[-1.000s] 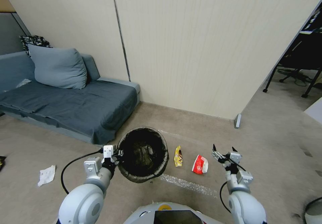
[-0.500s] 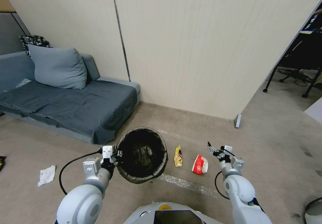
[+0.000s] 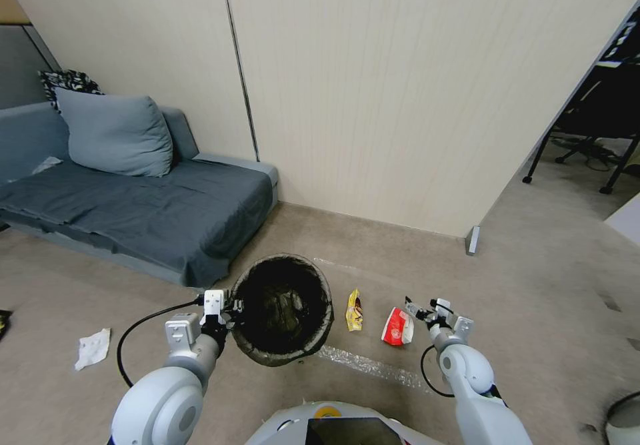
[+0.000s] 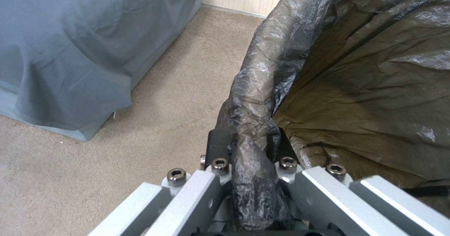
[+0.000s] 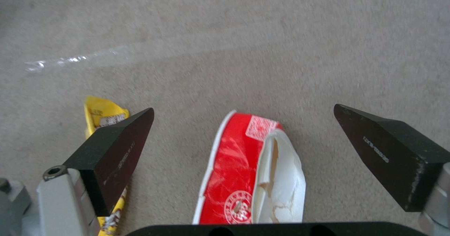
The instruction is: Pick up the trash bin, then pick up the garbage from the floor and place it into the trash bin.
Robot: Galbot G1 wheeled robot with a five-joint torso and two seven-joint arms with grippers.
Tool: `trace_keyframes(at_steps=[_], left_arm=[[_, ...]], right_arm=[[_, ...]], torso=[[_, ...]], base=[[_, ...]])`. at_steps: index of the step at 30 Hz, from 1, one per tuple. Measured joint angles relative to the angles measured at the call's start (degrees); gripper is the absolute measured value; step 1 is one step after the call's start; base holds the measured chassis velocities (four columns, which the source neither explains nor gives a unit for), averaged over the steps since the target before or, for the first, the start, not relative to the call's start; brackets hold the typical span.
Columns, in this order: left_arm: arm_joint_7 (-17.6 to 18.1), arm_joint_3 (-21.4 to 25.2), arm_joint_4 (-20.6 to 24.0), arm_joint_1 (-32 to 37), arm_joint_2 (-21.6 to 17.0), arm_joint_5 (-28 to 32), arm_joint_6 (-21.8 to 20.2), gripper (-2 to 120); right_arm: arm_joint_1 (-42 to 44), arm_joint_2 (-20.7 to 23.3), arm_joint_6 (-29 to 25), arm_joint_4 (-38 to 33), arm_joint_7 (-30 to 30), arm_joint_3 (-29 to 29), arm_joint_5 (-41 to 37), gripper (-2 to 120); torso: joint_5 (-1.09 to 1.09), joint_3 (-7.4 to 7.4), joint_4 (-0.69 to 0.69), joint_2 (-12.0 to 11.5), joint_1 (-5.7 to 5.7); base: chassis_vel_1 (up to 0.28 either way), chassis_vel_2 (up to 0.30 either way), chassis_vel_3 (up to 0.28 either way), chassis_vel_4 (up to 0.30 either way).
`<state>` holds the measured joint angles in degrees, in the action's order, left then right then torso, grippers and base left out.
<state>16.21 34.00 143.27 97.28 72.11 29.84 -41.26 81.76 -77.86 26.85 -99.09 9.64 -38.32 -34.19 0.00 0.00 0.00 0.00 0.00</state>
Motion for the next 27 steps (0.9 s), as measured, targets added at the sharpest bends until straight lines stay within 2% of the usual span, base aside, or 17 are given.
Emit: trace_keyframes(at_steps=[12,27], left_arm=[[-0.2,0.2,0.0,0.3,0.2,0.0,0.0,1],[-0.4,0.2,0.0,-0.2,0.1,0.1,0.0,1]], right_arm=[[-2.9,-0.4,0.2,6.7,1.3,1.6,0.2,100],[-5.6,-1.0,0.2,11.8,1.7,2.6,0.3,100]], torso=[[0.0,0.0,0.0,0.0,0.0],[0.01,0.0,0.0,0.0,0.0]], base=[[0.0,0.0,0.0,0.0],[0.0,0.0,0.0,0.0]])
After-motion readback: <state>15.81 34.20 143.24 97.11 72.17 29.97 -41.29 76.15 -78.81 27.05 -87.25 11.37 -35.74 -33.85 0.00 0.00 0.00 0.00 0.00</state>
